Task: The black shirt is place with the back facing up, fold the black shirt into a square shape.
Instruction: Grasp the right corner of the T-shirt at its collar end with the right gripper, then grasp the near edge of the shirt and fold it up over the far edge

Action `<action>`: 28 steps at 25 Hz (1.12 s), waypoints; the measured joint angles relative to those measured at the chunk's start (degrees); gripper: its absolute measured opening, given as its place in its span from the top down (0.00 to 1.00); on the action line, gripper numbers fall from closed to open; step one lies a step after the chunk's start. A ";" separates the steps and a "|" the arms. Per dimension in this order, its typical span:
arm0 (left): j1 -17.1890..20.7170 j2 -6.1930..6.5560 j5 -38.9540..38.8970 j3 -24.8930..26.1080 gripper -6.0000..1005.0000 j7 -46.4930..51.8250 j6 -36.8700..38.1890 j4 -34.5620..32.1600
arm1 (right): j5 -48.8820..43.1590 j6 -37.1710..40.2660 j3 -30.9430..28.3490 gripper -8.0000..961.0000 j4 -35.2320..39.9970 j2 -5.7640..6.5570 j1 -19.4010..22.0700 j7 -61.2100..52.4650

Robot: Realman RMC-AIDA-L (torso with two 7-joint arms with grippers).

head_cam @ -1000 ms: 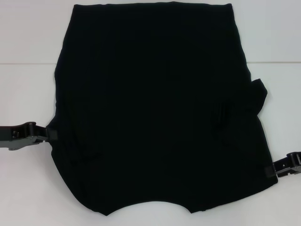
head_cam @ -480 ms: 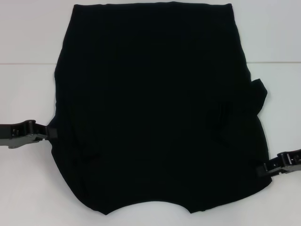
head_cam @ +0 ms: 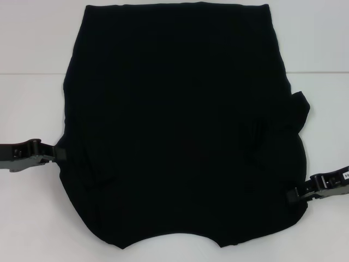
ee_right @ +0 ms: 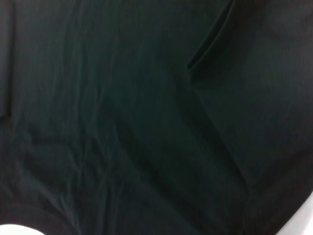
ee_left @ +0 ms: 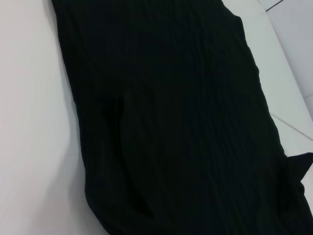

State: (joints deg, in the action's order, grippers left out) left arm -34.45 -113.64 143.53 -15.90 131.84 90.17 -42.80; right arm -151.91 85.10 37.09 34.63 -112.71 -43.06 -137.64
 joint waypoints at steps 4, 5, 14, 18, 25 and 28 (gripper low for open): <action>0.00 0.00 0.00 0.00 0.97 0.00 0.01 0.00 | 0.24 0.05 -0.19 0.60 -0.29 0.00 0.00 -0.19; 0.00 0.00 0.00 0.00 0.97 0.00 0.04 0.00 | 0.27 0.12 -0.23 0.60 -0.29 0.00 0.00 -0.19; 0.17 0.00 0.00 -0.01 0.97 0.00 0.17 0.00 | 0.23 0.29 0.02 0.85 -0.35 0.03 0.22 0.00; 0.25 0.00 -0.01 -0.01 0.97 -0.06 0.41 0.00 | 0.29 0.64 -0.10 0.90 -0.27 0.04 0.56 0.32; -0.02 0.26 0.60 -0.81 0.97 -2.54 6.84 -0.47 | 0.31 5.80 -0.83 0.94 2.19 0.55 2.08 0.91; -0.06 0.59 2.46 -0.89 0.97 -2.81 10.18 -0.97 | 0.29 9.05 -0.85 0.94 4.32 0.61 3.46 0.77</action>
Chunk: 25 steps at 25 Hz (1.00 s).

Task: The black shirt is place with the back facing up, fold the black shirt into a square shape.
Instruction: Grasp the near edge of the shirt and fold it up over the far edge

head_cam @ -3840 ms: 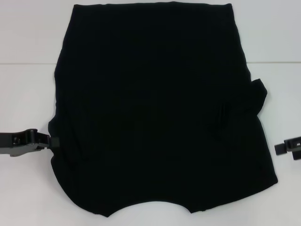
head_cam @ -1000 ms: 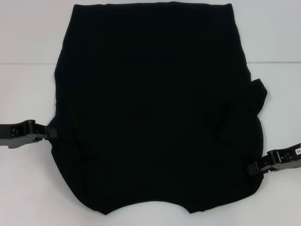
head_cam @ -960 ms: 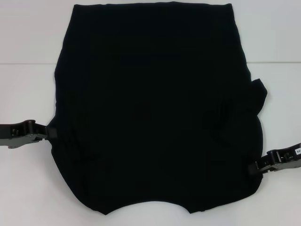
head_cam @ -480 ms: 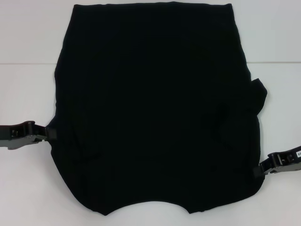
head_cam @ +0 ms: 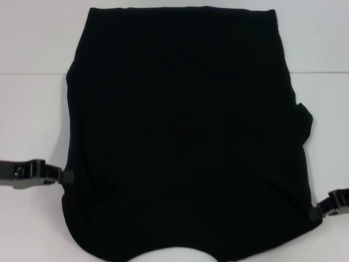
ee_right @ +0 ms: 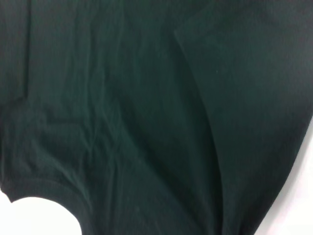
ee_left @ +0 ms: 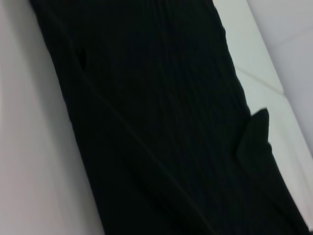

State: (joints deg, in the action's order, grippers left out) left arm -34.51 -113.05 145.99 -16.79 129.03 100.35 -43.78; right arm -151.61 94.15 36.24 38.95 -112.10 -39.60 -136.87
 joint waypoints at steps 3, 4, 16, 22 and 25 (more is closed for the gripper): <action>0.14 0.07 3.13 0.00 0.97 -0.07 3.02 -0.51 | -0.24 3.16 0.38 0.94 2.32 -0.10 1.46 -0.18; 0.21 0.07 4.12 0.00 0.97 -0.13 3.87 -0.62 | -0.34 4.06 0.51 0.94 3.06 -0.24 2.09 -0.26; 2.53 -1.28 7.15 -3.11 0.97 -3.06 12.12 -1.81 | -0.25 11.72 -0.17 0.94 10.27 -1.23 9.35 -0.01; 1.52 -1.00 6.68 -3.10 0.97 -4.33 13.34 -1.46 | -0.04 12.07 -1.85 0.94 9.94 -0.15 9.41 0.87; 0.83 -0.80 6.57 -3.14 0.97 -4.20 13.00 -1.36 | -0.01 12.14 -3.26 0.94 9.63 0.32 9.01 1.52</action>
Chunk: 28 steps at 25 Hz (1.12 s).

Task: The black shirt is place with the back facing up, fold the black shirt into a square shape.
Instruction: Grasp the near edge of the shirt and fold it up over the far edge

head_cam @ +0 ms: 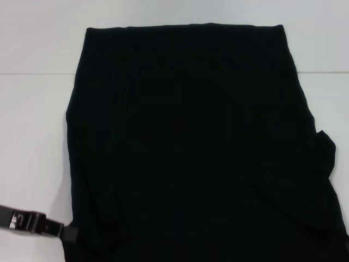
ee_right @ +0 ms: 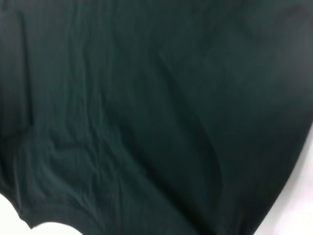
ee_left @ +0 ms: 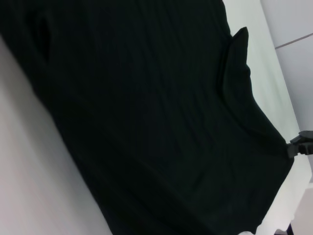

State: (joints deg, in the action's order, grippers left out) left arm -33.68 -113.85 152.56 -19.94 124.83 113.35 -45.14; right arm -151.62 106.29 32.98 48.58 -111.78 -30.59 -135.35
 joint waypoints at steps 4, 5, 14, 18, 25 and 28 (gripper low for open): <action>-1.82 0.71 -1.58 1.53 0.97 0.53 -1.71 0.19 | 0.69 0.13 -3.39 0.94 -1.45 0.78 -1.54 1.81; -2.39 1.02 -2.32 2.11 0.97 0.86 -2.52 0.56 | 1.37 0.15 -4.49 0.94 -2.03 1.18 -2.06 2.43; -8.71 3.03 -7.35 3.19 0.97 6.11 -15.70 7.03 | 11.71 -7.29 -9.35 0.94 -6.21 4.94 -5.66 2.79; -11.37 3.13 -7.44 3.14 0.97 8.65 -22.67 8.75 | 13.72 -13.40 -9.35 0.94 -6.23 5.35 -7.68 1.15; -14.37 2.36 -7.42 0.17 0.97 13.16 -35.84 10.63 | 13.83 -27.69 -8.41 0.94 -7.94 4.14 -11.89 0.36; -14.75 1.30 -7.45 -2.55 0.97 14.57 -40.96 11.12 | 13.81 -34.98 -6.53 0.94 -11.56 3.45 -13.81 0.66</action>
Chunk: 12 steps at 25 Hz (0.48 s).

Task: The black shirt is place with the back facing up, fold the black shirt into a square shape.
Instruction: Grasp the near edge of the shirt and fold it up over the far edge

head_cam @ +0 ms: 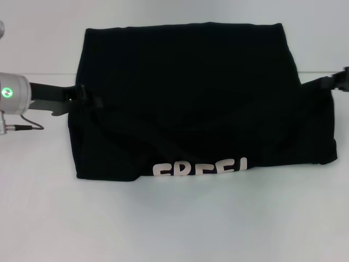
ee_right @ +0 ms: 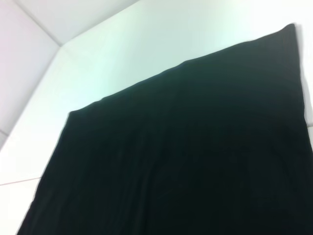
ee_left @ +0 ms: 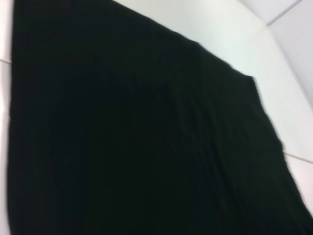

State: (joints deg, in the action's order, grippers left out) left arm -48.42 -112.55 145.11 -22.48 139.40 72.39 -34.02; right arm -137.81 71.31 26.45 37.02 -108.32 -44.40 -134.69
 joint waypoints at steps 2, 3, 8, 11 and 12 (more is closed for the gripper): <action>-0.07 -0.58 -0.01 -1.03 0.97 0.44 -2.30 0.04 | 0.00 -3.23 1.60 0.94 -1.65 -0.38 -0.80 0.02; -0.08 -0.66 -0.04 -1.08 0.97 0.46 -2.50 0.04 | 0.03 -4.10 2.10 0.94 -2.09 -0.53 -1.09 0.03; 0.29 -0.30 -2.72 -0.78 0.97 0.44 -3.29 -0.37 | 1.81 -4.69 2.32 0.94 -1.52 -0.52 -1.77 -0.20; 0.46 -0.07 -4.40 -0.72 0.97 0.44 -3.86 -0.87 | 5.27 -4.58 2.34 0.94 -1.18 0.01 -1.86 0.39; 0.46 -0.05 -4.92 -0.71 0.97 0.47 -4.20 -1.06 | 6.29 -4.57 2.36 0.94 -1.03 0.07 -1.93 0.88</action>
State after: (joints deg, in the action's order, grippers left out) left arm -47.96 -112.60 140.19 -23.19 139.87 68.19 -35.08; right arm -131.53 66.74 28.81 35.99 -108.26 -46.33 -133.81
